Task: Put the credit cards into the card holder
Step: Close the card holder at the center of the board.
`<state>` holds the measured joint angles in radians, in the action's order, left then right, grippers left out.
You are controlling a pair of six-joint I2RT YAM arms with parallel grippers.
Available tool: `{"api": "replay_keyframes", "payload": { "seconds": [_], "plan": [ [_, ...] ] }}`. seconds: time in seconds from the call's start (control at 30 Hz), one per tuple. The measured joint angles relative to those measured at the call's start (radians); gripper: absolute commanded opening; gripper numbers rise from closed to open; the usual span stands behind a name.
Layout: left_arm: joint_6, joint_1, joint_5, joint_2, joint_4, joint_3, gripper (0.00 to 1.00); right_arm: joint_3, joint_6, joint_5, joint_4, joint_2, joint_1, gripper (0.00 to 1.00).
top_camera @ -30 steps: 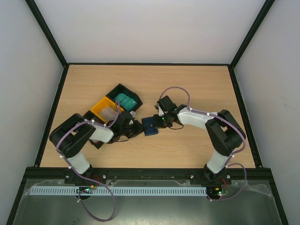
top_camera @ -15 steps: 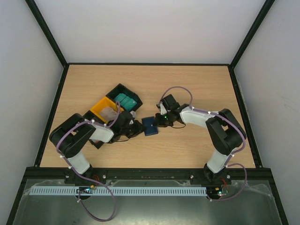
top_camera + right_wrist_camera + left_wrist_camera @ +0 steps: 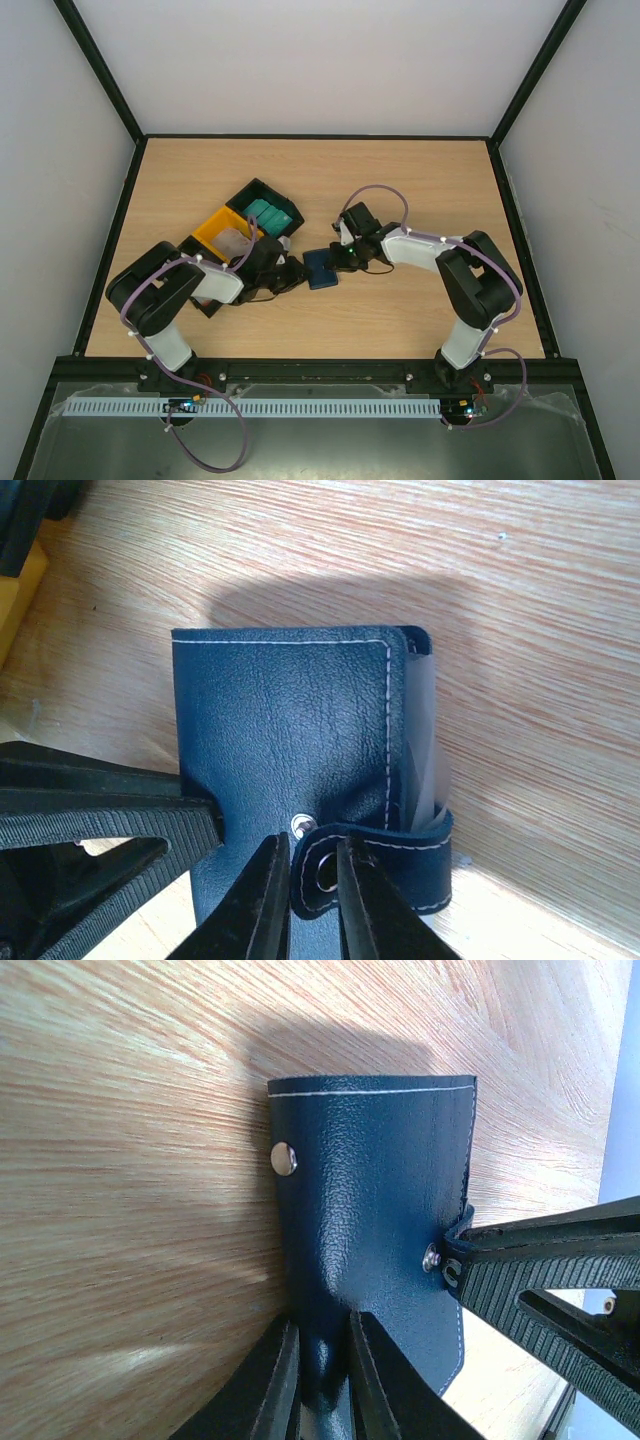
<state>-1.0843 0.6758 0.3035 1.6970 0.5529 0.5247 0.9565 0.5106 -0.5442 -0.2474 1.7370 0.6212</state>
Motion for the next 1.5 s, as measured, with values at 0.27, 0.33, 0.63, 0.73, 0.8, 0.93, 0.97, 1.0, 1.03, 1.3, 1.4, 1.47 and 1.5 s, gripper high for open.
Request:
{"api": "replay_keyframes", "payload": {
  "seconds": [0.27, 0.33, 0.63, 0.73, 0.8, 0.93, 0.97, 1.0, 1.03, 1.3, 1.4, 1.47, 1.5],
  "plan": [
    [0.000, 0.004, 0.000, 0.000, -0.001, 0.000, 0.15, 0.000, 0.023, 0.007, 0.016, 0.003, 0.003, 0.02],
    [0.000, 0.005, 0.000, 0.000, -0.001, 0.000, 0.15, 0.000, 0.028, 0.009, 0.020, 0.003, 0.004, 0.02],
    [0.000, 0.008, 0.000, 0.001, -0.003, 0.002, 0.15, 0.002, 0.032, 0.023, 0.023, 0.003, 0.010, 0.02],
    [0.000, 0.009, 0.001, 0.001, -0.004, 0.002, 0.15, 0.005, 0.033, 0.037, 0.022, 0.003, 0.016, 0.02],
    [0.001, 0.009, 0.001, 0.001, -0.004, 0.003, 0.15, 0.006, 0.037, 0.047, 0.022, 0.003, 0.020, 0.02],
    [0.001, 0.009, 0.000, 0.001, -0.005, 0.003, 0.15, 0.007, 0.052, 0.059, 0.023, 0.003, 0.024, 0.02],
    [0.001, 0.010, 0.000, 0.001, -0.005, 0.003, 0.15, 0.008, 0.055, 0.062, 0.023, 0.003, 0.025, 0.02],
    [0.001, 0.010, 0.000, 0.001, -0.006, 0.003, 0.15, 0.010, 0.056, 0.066, 0.023, 0.004, 0.027, 0.02],
    [0.001, 0.010, 0.000, 0.001, -0.006, 0.004, 0.15, 0.011, 0.057, 0.072, 0.023, 0.004, 0.029, 0.02],
    [0.001, 0.011, -0.001, 0.001, -0.009, 0.006, 0.14, 0.016, 0.062, 0.103, 0.025, 0.007, 0.048, 0.02],
    [0.001, 0.011, -0.001, 0.002, -0.009, 0.006, 0.15, 0.027, 0.068, 0.119, 0.034, 0.017, 0.056, 0.02],
    [0.001, 0.011, -0.001, 0.002, -0.010, 0.006, 0.15, 0.033, 0.074, 0.126, 0.050, 0.029, 0.067, 0.02],
    [0.001, 0.011, -0.001, 0.002, -0.010, 0.006, 0.15, 0.035, 0.075, 0.130, 0.056, 0.034, 0.074, 0.02]
  ]
}}
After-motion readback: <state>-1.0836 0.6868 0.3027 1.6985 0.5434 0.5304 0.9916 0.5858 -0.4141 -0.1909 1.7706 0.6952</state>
